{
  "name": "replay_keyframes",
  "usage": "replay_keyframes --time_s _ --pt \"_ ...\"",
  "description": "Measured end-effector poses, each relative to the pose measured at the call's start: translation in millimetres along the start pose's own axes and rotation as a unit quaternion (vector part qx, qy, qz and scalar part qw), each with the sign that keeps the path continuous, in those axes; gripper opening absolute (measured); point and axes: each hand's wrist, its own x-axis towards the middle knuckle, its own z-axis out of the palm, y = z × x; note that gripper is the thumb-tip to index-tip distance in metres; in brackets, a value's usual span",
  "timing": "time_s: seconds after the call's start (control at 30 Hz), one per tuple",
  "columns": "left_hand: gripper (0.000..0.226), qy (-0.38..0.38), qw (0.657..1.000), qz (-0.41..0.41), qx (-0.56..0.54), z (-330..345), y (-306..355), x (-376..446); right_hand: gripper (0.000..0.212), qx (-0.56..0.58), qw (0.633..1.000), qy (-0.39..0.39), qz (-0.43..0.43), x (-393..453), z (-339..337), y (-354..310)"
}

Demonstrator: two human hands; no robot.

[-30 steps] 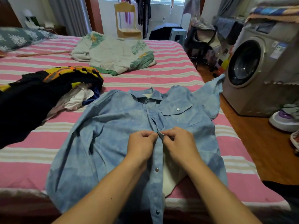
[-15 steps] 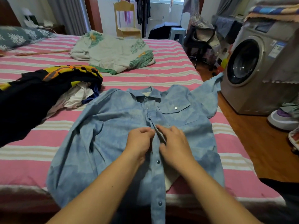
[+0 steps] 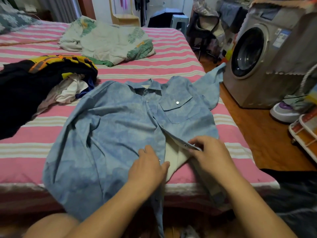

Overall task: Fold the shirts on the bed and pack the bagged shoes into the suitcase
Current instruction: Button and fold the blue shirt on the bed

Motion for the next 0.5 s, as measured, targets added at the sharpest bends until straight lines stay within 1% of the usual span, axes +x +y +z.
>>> replay_keyframes --time_s 0.07,0.1,0.13,0.2,0.23,0.27,0.3,0.33,0.37,0.4,0.43,0.47,0.5 --pt "0.067 -0.008 0.999 -0.027 -0.017 -4.9 -3.4 3.2 0.010 0.056 0.998 -0.021 -0.013 -0.3 -3.2 -2.6" --pt "0.067 -0.023 0.999 -0.037 -0.009 -8.1 -6.5 4.9 0.009 0.082 0.996 -0.025 -0.014 0.1 -5.3 -3.0" --pt "0.062 -0.037 0.999 -0.036 -0.001 -10.6 -9.1 5.4 0.009 0.112 0.993 -0.027 -0.013 -0.2 -8.0 -3.9" --pt "0.041 -0.029 0.999 0.004 -0.038 -12.6 -13.5 5.3 0.010 0.179 0.983 -0.031 -0.012 -0.9 -11.4 -7.1" --pt "0.029 -0.012 0.996 0.031 -0.083 -13.8 -14.2 3.3 0.010 0.210 0.977 -0.028 -0.014 -1.4 -12.2 -10.6" --pt "0.019 0.007 0.987 0.048 -0.156 -14.7 -14.7 1.0 0.009 0.244 0.969 -0.020 -0.017 -2.0 -12.7 -15.4" --pt "0.011 0.014 0.966 0.047 -0.253 -16.5 -14.1 -2.2 0.010 0.275 0.961 -0.008 -0.019 -2.6 -11.6 -19.7" --pt "0.006 0.007 0.934 0.040 -0.354 -18.8 -13.4 -5.7 0.010 0.296 0.955 0.005 -0.020 -3.6 -9.1 -24.3" --pt "0.006 -0.002 0.898 0.030 -0.439 -21.6 -12.7 -8.6 0.010 0.297 0.954 0.014 -0.024 -4.7 -5.2 -28.7" --pt "0.008 -0.006 0.870 0.025 -0.492 -23.9 -12.0 -10.1 0.008 0.275 0.961 0.018 -0.034 -5.8 -0.2 -33.0" --pt "0.009 -0.003 0.859 0.027 -0.512 -25.2 -11.9 -10.8 0.006 0.235 0.970 0.021 -0.049 -7.0 6.2 -35.9" --pt "0.009 0.003 0.854 0.030 -0.520 -26.1 -11.8 -10.8 0.004 0.193 0.979 0.023 -0.067 -8.4 12.3 -38.7" --pt "0.008 0.008 0.852 0.031 -0.522 -26.5 -11.8 -10.6 0.006 0.155 0.984 0.026 -0.082 -9.4 18.0 -40.9"
